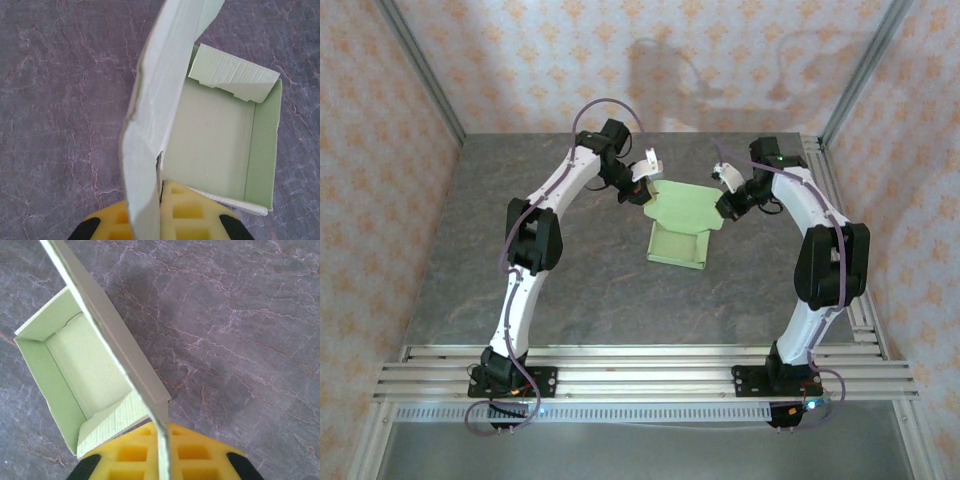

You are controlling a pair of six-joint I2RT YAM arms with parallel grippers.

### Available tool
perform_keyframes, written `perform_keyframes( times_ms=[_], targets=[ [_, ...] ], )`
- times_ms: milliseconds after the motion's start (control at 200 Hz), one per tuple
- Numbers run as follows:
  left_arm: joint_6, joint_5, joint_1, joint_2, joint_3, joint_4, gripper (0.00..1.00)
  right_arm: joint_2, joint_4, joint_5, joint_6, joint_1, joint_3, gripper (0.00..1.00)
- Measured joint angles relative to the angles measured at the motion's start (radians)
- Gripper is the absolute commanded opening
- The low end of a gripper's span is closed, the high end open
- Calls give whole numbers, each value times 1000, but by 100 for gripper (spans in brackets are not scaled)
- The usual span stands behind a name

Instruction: Fold the paper box

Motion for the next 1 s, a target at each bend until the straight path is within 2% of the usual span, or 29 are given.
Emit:
perform_keyframes(
  times_ms=[55,200,255,305,335,425,676,761,1001],
  targets=[
    [0,0,0,0,0,0,0,1,-8,0,-1,-1,4,14],
    [0,0,0,0,0,0,0,1,-19,3,-7,-1,4,11],
    [0,0,0,0,0,0,0,1,-21,3,-8,-1,4,19],
    [0,0,0,0,0,0,0,1,-24,5,-8,-2,4,20],
    [0,0,0,0,0,0,0,1,-26,8,-8,-2,4,18],
    [0,0,0,0,0,-1,0,1,-27,10,-4,-3,4,0],
    [-14,0,0,0,0,-2,0,1,-36,6,10,-2,10,0],
    [-32,0,0,0,0,2,11,-2,-21,8,30,-2,6,0],
    [-46,-1,0,-1,0,3,13,-59,38,25,59,-2,-50,0]
  ],
)
